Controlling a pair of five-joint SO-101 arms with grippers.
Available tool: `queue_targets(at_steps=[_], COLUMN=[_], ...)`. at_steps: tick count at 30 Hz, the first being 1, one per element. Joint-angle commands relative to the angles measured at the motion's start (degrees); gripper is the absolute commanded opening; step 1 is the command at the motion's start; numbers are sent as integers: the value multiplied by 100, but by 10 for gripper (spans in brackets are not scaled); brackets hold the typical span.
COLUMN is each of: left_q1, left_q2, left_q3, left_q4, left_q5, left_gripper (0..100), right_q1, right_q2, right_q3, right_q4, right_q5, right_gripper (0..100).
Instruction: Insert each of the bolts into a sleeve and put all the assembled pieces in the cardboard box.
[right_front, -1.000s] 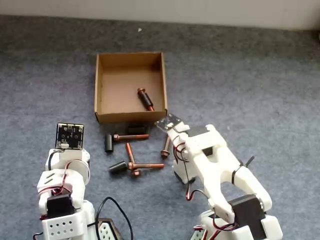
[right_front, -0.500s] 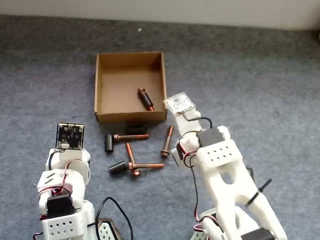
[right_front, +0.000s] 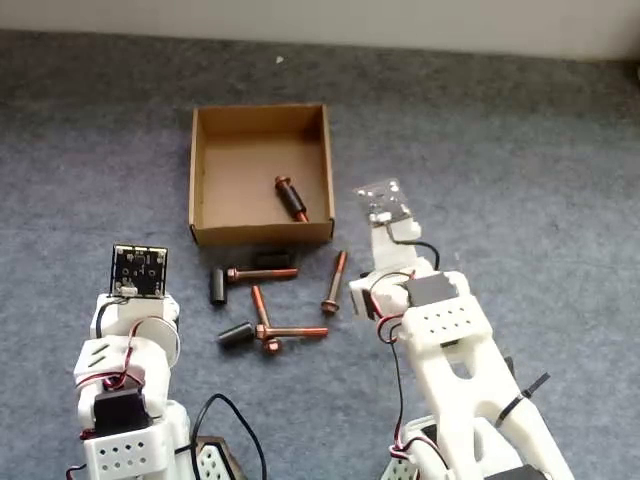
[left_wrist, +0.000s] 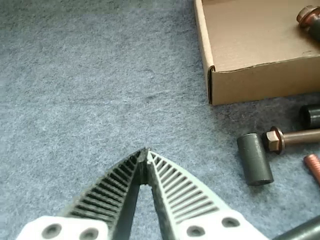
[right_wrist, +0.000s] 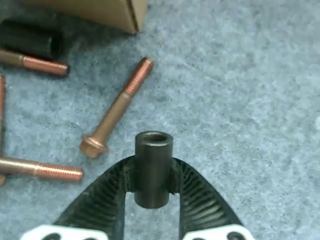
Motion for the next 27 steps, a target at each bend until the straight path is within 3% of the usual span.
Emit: queue_targets(at_steps=[1, 7, 18, 27], left_q1=[92, 409, 1710, 2404], left_q2=[-40, 22, 31, 268], left_q3=[-462, -1253, -1965, -2290], left_q4=[-114, 18, 756, 1055], left_q5=[-62, -79, -290, -290], left_gripper=[11, 11, 11, 11], right_q1=[224, 409, 497, 567], right_q2=[-189, -356, -2712, -3046], right_q3=[-31, -22, 1077, 1218], right_q4=[-286, -286, -295, -295], right_q5=[-70, -545, -545, -580], right_gripper=[5, 5, 5, 5])
